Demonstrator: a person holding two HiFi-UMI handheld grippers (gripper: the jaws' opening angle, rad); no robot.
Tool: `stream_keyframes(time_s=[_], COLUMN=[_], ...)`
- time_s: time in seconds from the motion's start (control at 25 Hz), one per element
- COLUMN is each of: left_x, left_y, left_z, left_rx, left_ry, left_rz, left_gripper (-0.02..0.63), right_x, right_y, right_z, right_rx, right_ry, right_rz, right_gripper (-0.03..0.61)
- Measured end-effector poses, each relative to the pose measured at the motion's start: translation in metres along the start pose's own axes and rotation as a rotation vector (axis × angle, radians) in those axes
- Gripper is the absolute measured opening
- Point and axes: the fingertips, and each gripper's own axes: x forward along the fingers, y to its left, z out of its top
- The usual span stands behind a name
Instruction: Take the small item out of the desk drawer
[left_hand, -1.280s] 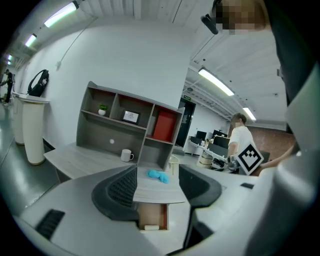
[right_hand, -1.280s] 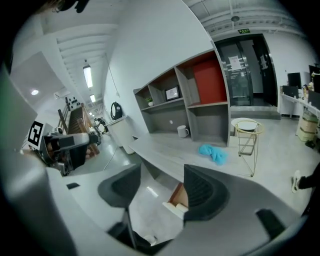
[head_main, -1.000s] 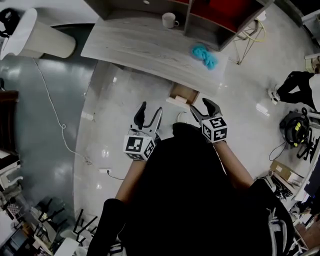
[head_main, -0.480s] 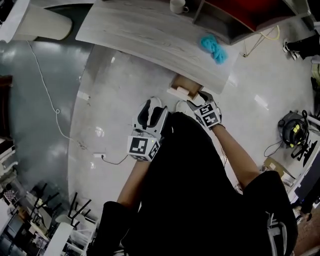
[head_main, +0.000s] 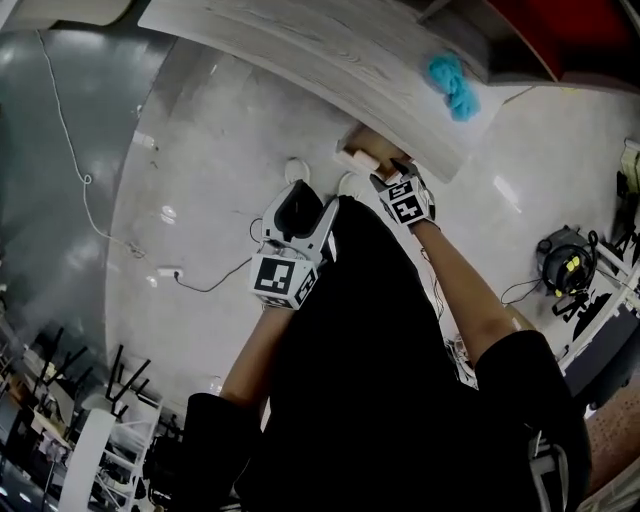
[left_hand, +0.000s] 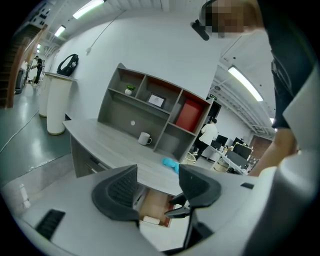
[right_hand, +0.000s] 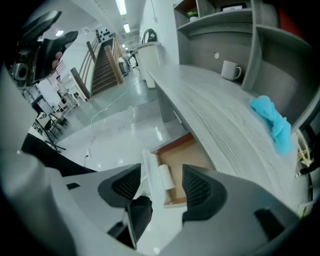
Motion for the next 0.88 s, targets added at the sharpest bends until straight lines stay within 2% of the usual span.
stream_keyframes(time_s=[0.36, 0.88], left_x=[0.017, 0.020], left_y=[0.021, 0.026], left_z=[-0.018, -0.059], left_rx=[-0.046, -0.085], left_ry=[-0.024, 0.015], left_rz=[0.048, 0.064], left_gripper=[0.238, 0.238], right_x=[0.072, 0.141], right_y=[-0.001, -0.009], right_z=[-0.024, -0.038], right_rx=[-0.106, -0.119], right_ry=[0.135, 0.201], right_rz=[0.048, 0.059], right_gripper=[0.242, 0.241])
